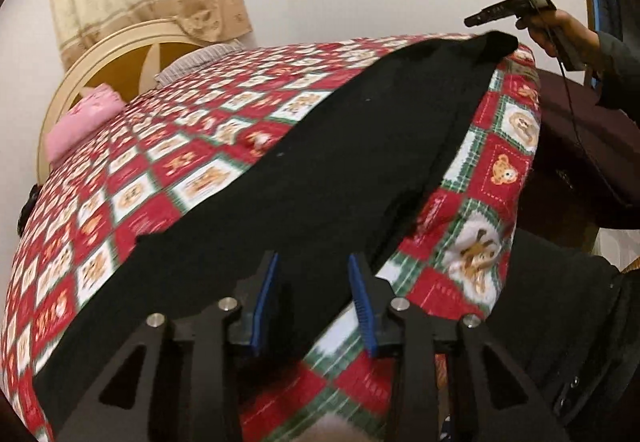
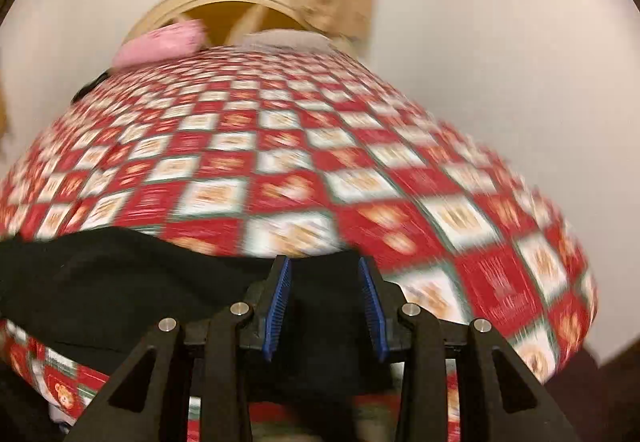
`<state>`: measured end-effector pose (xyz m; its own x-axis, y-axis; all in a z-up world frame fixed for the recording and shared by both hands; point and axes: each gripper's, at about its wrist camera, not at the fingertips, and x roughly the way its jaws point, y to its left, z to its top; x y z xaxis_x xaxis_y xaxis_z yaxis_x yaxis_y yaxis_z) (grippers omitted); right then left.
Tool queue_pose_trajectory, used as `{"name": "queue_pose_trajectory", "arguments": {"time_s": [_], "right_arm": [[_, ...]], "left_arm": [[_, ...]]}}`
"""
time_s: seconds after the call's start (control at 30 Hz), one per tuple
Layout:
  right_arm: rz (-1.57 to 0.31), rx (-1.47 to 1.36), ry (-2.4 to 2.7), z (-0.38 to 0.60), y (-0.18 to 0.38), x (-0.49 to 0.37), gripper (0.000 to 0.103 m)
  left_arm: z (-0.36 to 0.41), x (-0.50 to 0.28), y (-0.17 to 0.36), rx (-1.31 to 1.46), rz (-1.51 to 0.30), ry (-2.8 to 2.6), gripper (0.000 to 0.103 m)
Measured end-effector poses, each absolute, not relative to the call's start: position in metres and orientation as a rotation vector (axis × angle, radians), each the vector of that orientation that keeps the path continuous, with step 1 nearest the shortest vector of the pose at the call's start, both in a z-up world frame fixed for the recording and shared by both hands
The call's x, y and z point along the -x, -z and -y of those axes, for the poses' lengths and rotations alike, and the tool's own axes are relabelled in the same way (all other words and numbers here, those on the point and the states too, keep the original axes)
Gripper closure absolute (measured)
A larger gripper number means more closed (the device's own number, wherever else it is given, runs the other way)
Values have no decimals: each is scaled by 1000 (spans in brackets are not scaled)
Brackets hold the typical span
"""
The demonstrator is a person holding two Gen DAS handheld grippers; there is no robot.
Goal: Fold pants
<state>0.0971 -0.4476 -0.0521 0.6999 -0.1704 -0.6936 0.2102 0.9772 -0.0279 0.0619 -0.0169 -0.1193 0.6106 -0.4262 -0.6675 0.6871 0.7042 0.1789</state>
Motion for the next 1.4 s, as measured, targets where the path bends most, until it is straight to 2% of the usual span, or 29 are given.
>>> {"name": "queue_pose_trajectory", "arguments": {"time_s": [0.1, 0.37, 0.73, 0.77, 0.8, 0.87, 1.27, 1.4], "right_arm": [[-799, -96, 182, 457, 65, -94, 72], [-824, 182, 158, 416, 88, -74, 72], [-815, -26, 153, 461, 83, -91, 72], [-816, -32, 126, 458, 81, -90, 87], [-818, -27, 114, 456, 79, -90, 96], [-812, -4, 114, 451, 75, -90, 100], [-753, 24, 232, 471, 58, -119, 101], [-807, 70, 262, 473, 78, -144, 101]], "left_arm": [[27, -69, 125, -458, -656, 677, 65], [31, -79, 137, -418, -703, 674, 64], [27, -80, 141, -369, -690, 715, 64], [27, -80, 142, -369, -687, 717, 64], [27, -80, 142, -371, -686, 718, 64], [27, -80, 142, -369, -687, 721, 64], [27, -83, 142, -367, -690, 717, 62], [28, -83, 143, -373, -690, 712, 60]]}}
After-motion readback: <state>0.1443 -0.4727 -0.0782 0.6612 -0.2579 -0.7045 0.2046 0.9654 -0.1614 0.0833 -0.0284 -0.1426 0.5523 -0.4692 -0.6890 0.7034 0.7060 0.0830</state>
